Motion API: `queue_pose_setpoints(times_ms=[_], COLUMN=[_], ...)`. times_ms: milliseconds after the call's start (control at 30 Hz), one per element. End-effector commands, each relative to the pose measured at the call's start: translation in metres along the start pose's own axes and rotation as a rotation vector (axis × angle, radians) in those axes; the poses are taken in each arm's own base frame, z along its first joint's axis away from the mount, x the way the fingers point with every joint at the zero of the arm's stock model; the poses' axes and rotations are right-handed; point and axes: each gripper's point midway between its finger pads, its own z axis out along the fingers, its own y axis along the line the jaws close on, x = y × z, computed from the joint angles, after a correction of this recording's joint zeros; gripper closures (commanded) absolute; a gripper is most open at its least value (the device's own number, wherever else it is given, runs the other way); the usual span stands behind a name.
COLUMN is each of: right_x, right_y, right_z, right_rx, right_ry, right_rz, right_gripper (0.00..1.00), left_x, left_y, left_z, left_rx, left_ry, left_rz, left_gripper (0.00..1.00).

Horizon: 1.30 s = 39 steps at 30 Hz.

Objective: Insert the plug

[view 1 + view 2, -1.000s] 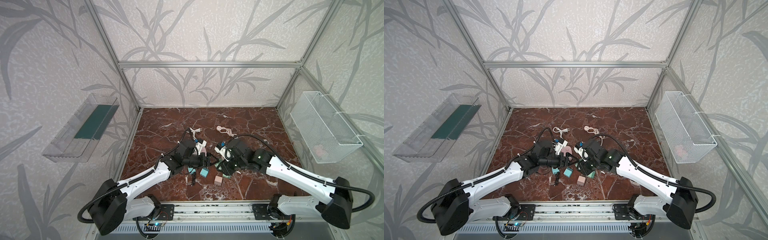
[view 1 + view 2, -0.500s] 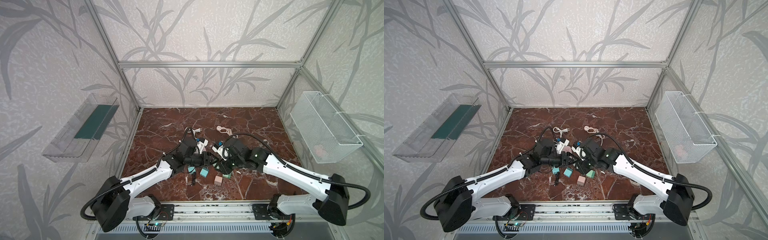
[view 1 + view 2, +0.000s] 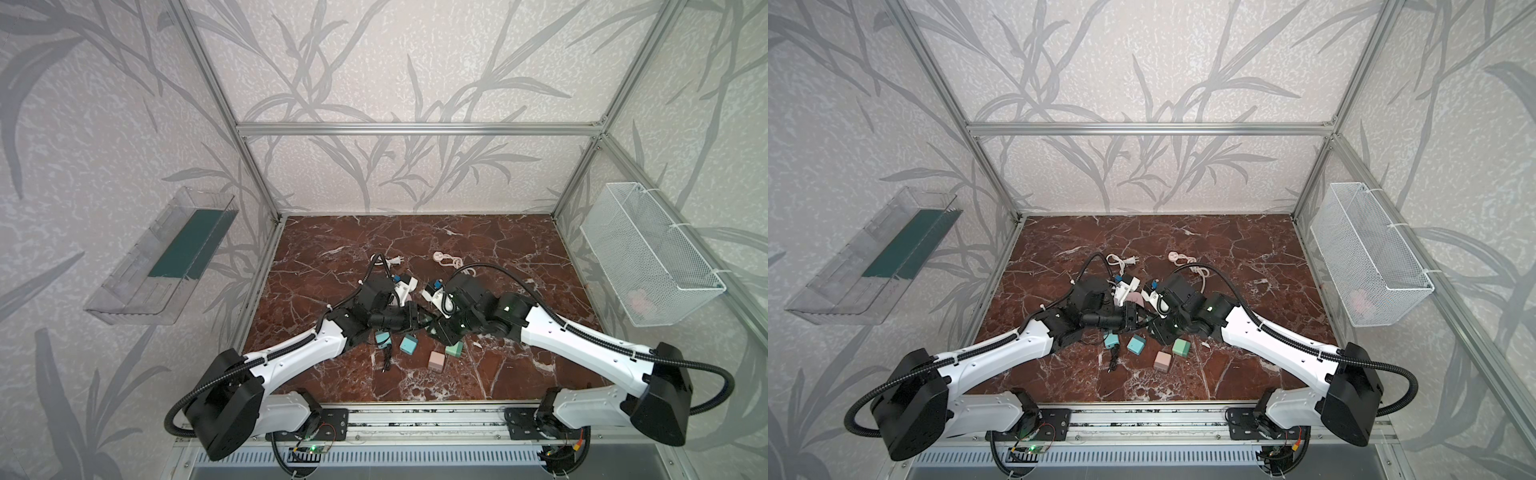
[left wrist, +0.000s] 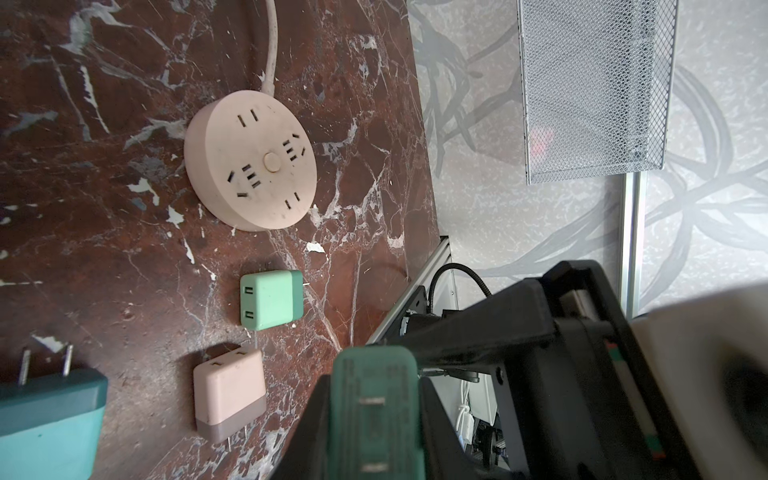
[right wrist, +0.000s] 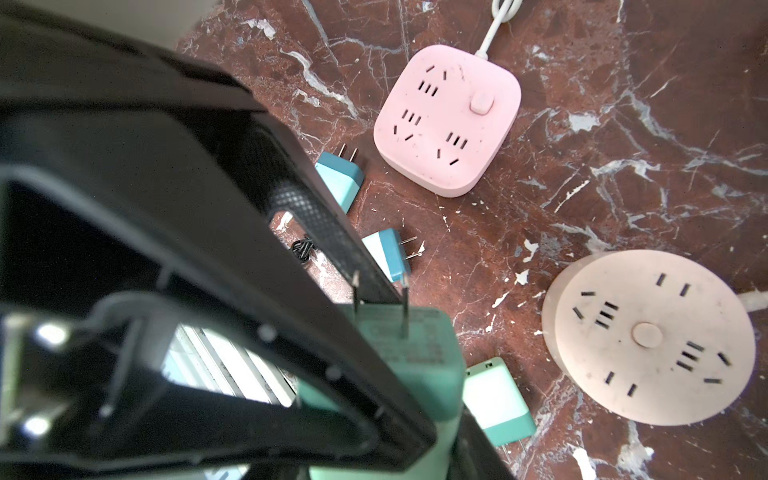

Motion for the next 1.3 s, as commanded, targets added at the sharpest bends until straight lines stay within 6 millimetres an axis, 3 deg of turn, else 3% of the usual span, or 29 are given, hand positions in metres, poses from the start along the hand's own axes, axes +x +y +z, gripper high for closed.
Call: queue_pose_setpoints(times_ms=[0, 33, 100, 200, 567, 733, 867, 1000, 1267], right_x=[-0.028, -0.03, -0.031, -0.033, -0.069, -0.09, -0.1, -0.107, -0.109], right_y=[0.007, 0.006, 0.005, -0.003, -0.038, -0.028, -0.017, -0.011, -0.019], right_z=[-0.008, -0.009, -0.009, -0.015, -0.066, -0.079, -0.083, -0.081, -0.074], right_rx=[-0.004, -0.002, 0.0, 0.037, 0.025, -0.088, -0.148, -0.17, -0.107], right_ry=[-0.093, -0.1, -0.102, -0.114, -0.465, -0.63, -0.696, -0.739, -0.845], right_rz=[-0.026, -0.025, -0.024, -0.026, 0.08, 0.048, -0.024, -0.104, -0.214], right_gripper=[1.0, 0.96, 0.64, 0.41, 0.35, 0.38, 0.39, 0.39, 0.4], left_x=[0.005, 0.005, 0.003, -0.008, -0.081, -0.099, -0.104, -0.103, -0.103], left_y=[0.0, 0.002, 0.004, 0.014, 0.005, -0.001, -0.013, -0.011, -0.022], left_z=[0.003, 0.003, 0.002, -0.002, -0.04, -0.051, -0.052, -0.055, -0.062], left_rx=[0.015, 0.01, 0.009, -0.029, 0.145, 0.288, 0.35, 0.348, 0.421], left_ry=[0.021, 0.018, -0.003, -0.06, -0.303, -0.363, -0.339, -0.353, -0.355], left_rz=[0.004, 0.0, 0.001, -0.033, -0.314, -0.475, -0.52, -0.557, -0.579], left_gripper=[1.0, 1.0, 1.0, 1.0, 1.0, 1.0, 1.0, 1.0, 1.0])
